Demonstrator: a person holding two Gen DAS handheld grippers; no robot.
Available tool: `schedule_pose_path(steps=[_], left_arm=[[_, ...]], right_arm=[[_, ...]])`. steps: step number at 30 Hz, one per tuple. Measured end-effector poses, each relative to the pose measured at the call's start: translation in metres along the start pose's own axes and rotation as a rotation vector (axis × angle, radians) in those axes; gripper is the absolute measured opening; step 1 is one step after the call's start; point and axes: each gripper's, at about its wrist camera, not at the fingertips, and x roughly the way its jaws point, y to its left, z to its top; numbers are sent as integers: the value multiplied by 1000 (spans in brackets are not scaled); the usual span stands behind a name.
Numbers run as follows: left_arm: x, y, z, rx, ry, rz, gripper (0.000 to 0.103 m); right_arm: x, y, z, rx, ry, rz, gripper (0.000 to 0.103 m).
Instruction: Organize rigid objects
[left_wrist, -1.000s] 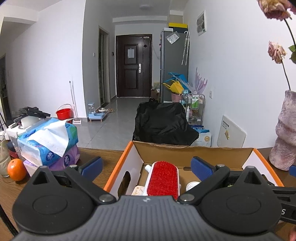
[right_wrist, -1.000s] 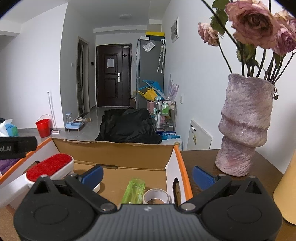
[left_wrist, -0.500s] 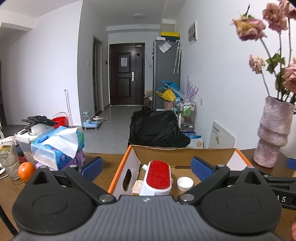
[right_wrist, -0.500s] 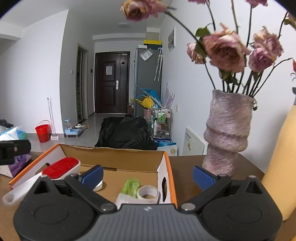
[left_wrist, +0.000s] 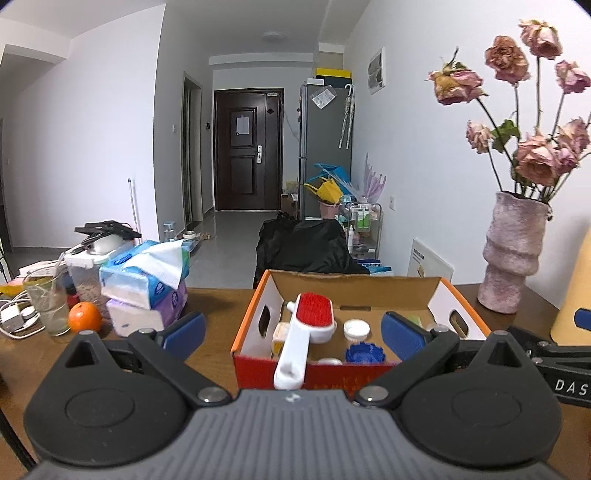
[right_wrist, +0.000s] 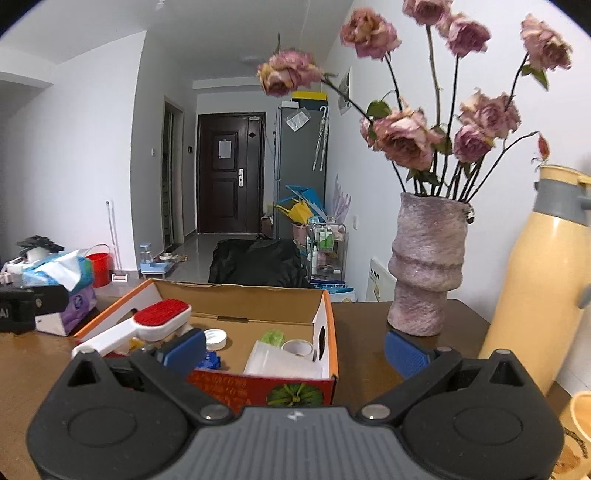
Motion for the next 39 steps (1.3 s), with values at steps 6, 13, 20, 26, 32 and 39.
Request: schedule_pose_path(steps=[6,13,20,26,32,39], left_arm=[[-49,2,-13,9,-6,-6,103],[-114,1,-35,3,-14,-30,103],[-171,1,-65,25,7,-29,103],[-210,6,-85,37,9,-29,103],[-228,10,-93,28,12,-32,103],[-234,13,-95,24,10,-33,103]], right_arm=[[-52,-1,-7,9,-23,10,103],[-112,-10,-33,49,0,11,103],[-166,-12,-59,36,27,12,103],[-208,-9,-69,21,11,15,103],[-228,-8,-72,18,4,21,103],[-234,-7,-73,16,2,19,103]])
